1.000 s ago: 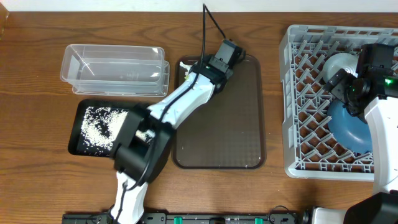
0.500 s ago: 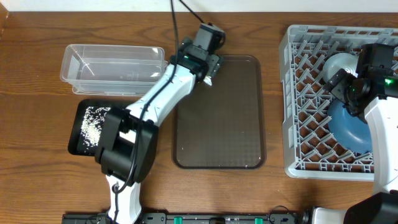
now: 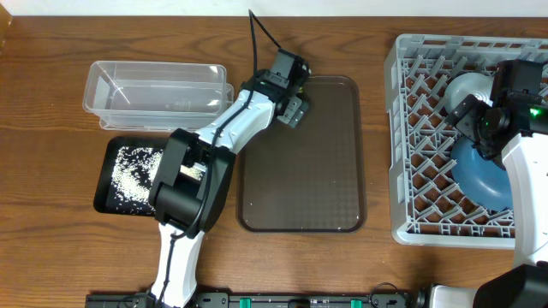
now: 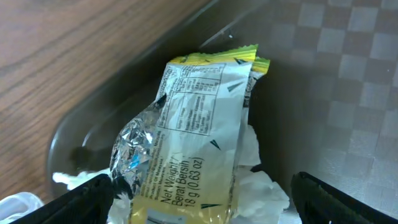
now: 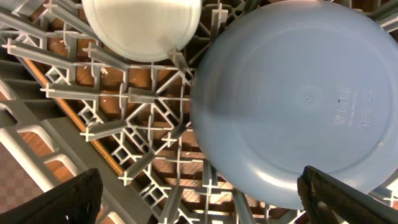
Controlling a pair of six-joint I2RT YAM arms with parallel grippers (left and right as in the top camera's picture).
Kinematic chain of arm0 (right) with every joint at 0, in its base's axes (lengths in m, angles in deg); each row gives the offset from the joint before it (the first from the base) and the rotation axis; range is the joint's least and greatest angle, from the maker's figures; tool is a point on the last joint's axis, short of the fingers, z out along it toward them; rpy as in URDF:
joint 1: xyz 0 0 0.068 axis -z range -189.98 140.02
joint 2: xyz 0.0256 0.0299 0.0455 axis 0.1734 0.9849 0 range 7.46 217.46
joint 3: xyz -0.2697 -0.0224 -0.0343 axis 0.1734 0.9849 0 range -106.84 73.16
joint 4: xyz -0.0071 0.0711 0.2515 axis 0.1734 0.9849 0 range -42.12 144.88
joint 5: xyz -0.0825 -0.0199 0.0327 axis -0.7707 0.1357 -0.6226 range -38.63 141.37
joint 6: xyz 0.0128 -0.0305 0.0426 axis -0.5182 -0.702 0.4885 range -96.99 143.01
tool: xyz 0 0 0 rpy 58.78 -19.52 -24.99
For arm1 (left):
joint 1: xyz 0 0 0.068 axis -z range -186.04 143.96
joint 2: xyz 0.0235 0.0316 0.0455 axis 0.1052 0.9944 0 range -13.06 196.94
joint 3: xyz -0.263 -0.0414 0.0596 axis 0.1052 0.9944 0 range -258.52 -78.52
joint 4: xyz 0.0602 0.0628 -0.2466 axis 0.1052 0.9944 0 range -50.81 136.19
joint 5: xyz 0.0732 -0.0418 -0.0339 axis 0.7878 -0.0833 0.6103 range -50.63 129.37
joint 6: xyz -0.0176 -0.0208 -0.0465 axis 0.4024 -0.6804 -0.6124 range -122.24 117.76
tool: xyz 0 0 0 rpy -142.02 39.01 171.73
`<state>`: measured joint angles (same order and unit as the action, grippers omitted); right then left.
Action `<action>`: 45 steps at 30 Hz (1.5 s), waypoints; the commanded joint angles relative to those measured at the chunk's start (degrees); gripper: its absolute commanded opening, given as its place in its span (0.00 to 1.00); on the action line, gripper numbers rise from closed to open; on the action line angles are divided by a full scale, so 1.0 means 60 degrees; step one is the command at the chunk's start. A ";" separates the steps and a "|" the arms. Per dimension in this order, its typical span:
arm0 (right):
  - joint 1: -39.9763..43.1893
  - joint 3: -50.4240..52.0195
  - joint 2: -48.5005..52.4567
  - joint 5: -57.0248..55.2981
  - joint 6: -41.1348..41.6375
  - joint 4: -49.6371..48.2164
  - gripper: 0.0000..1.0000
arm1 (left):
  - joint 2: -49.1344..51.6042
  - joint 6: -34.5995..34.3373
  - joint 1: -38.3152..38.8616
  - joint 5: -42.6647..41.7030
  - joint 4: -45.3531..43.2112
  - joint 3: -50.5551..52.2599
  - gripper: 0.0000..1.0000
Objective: Sort waste into correct bins and load items into the dishwasher rack
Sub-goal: 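Grasp the snack wrapper with the left gripper and lift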
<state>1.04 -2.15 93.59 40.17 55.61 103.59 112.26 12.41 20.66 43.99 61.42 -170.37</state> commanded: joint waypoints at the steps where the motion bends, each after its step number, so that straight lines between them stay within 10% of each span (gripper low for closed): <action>1: 0.0098 -0.0066 -0.0117 -0.0135 -0.0091 0.0007 0.99 | 0.0153 0.0168 -0.0036 0.0171 -0.0004 -0.0029 0.93; 45: 0.0098 -0.0066 -0.0117 -0.0135 -0.0091 0.0007 0.99 | -0.1104 0.0157 0.0907 0.0233 0.1162 0.0036 0.06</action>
<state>1.04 -2.15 93.59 40.17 55.58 103.59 109.75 12.96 25.21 45.30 67.26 -170.26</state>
